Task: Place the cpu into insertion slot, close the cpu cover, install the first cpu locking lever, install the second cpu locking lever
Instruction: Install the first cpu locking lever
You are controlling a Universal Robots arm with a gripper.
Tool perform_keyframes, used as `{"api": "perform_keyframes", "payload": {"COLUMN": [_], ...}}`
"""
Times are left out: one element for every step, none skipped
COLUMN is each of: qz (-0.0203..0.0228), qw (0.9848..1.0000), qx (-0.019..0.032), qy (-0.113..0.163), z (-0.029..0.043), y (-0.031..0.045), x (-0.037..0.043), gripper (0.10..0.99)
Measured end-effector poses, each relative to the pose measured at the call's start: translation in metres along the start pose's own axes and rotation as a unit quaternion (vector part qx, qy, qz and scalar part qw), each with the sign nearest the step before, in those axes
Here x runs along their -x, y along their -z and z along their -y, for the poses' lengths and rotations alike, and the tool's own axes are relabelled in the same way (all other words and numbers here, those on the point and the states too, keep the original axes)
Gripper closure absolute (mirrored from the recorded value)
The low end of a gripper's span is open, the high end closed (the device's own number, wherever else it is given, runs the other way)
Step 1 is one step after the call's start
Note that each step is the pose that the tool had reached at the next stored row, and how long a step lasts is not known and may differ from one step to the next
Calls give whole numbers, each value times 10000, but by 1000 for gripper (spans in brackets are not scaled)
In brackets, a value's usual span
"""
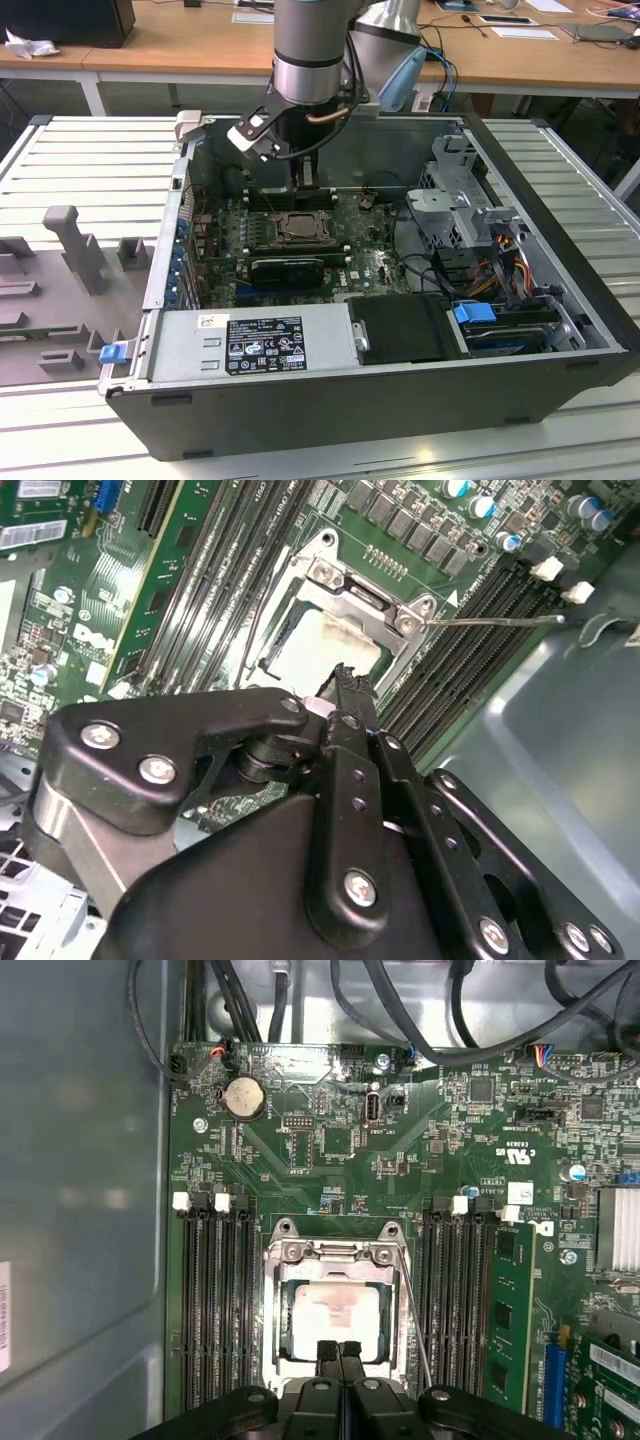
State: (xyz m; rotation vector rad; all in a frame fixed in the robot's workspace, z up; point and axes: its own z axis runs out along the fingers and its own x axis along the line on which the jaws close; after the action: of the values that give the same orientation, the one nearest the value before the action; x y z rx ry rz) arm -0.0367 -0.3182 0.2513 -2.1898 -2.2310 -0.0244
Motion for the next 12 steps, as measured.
{"api": "perform_keyframes", "payload": {"qz": [0, 0, 0, 0, 0, 0, 0, 0, 0, 0, -1, -1], "qw": [10000, 10000, 10000, 10000, 10000, 10000, 10000, 10000, 10000, 10000, 10000, 10000], "qx": [0, 0, 0, 0, 0, 0, 0, 0, 0, 1, 5, 7], "qy": [0, 0, 0, 0, 0, 0, 0, 0, 0, 0, 1, 6], "z": [0, 0, 0, 0, 0, 0, 0, 0, 0, 1, 1, 1], "y": [25, 44, 73, 107, 161, 199, 224, 248, 274, 301, 302, 301], "x": [-1, -1, -2, -2, -4, -5, -5, -6, -6, -7, -7, -7], "gripper": [980, 980, 980, 980, 980, 980, 980, 980, 980, 980, 980, 980]}}
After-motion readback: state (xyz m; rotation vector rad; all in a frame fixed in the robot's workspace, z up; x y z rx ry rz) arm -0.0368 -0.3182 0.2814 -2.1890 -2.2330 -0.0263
